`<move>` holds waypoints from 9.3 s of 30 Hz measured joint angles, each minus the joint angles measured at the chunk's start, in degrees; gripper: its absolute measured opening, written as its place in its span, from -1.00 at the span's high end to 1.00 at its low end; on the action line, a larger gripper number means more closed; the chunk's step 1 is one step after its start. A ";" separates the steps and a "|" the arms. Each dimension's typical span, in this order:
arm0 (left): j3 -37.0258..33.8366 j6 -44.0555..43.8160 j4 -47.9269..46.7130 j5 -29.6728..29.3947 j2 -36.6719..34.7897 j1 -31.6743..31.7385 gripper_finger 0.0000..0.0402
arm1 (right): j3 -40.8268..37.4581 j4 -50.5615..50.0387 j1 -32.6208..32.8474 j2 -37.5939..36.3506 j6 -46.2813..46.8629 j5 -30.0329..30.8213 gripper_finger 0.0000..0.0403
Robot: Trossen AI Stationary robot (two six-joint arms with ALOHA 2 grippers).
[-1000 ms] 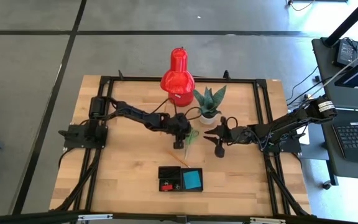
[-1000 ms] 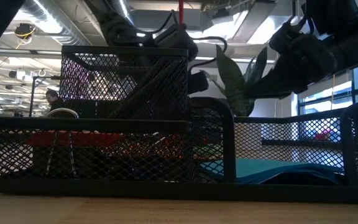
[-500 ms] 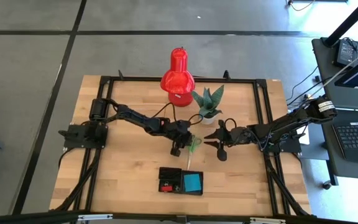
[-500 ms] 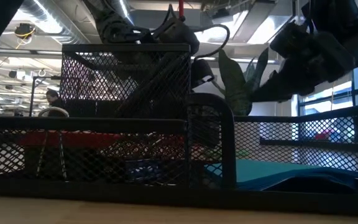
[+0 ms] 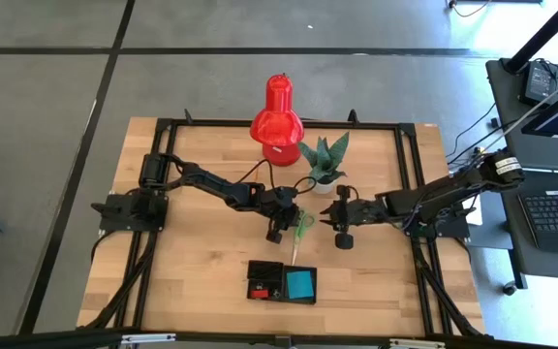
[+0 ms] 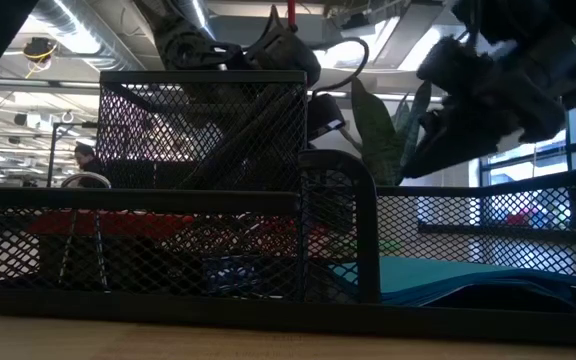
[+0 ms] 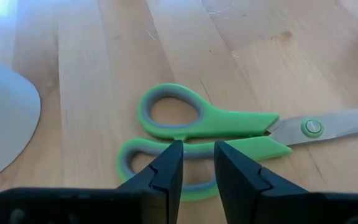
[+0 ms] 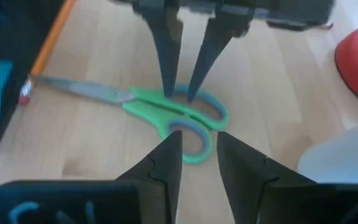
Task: Pick and place office supplies into organizer
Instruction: Put the green scissors into the desk organizer
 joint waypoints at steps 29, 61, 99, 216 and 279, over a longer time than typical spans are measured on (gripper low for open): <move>0.11 -7.49 -32.61 -1.11 -26.26 -1.11 0.57 | 30.34 -30.71 0.94 1.83 -13.89 0.03 0.48; -39.40 -18.83 6.26 -11.63 -54.49 1.36 0.57 | 45.79 -45.18 -0.58 24.41 -42.68 1.74 -0.45; -41.33 -19.38 5.70 -11.65 -54.46 1.36 0.57 | 45.64 -46.25 -2.91 28.11 -55.66 -6.48 -0.21; -41.27 -19.88 3.06 -11.47 -54.28 1.27 0.57 | 48.31 -50.10 -9.40 44.26 -65.97 -8.13 0.37; -41.29 -39.79 2.43 -11.87 -54.26 1.27 0.57 | 56.05 -56.68 -6.93 44.78 -38.88 7.37 0.59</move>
